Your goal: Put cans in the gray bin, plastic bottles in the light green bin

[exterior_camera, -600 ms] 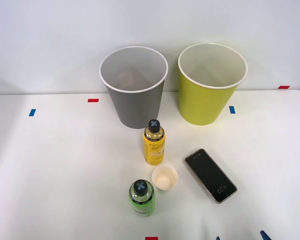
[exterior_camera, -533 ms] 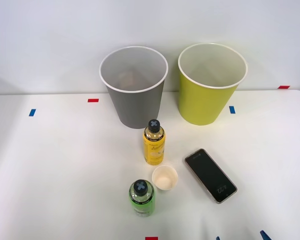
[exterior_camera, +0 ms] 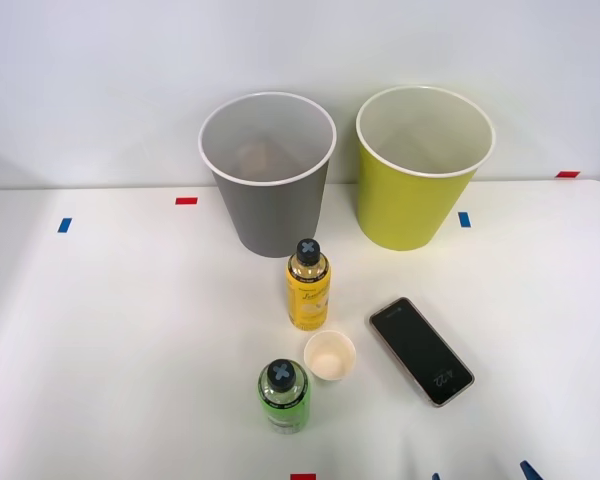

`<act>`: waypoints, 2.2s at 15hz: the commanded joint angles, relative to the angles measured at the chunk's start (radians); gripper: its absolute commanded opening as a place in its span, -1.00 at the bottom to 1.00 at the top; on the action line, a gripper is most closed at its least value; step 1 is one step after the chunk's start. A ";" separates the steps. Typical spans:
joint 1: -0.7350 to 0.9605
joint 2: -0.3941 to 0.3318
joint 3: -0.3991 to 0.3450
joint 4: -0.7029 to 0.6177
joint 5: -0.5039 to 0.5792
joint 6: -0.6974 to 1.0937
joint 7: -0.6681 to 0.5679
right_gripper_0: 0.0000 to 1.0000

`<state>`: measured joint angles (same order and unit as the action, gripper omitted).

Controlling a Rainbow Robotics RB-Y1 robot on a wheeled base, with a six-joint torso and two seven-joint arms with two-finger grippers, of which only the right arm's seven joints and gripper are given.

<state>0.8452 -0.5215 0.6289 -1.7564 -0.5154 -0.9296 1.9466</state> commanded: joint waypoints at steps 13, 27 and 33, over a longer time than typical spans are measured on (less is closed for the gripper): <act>0.000 0.000 0.000 0.000 0.000 0.000 0.000 1.00; 0.000 0.000 0.000 0.000 0.000 0.000 0.000 1.00; 0.000 0.000 0.000 0.000 0.000 0.000 0.000 1.00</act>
<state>0.8452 -0.5215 0.6289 -1.7564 -0.5154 -0.9296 1.9466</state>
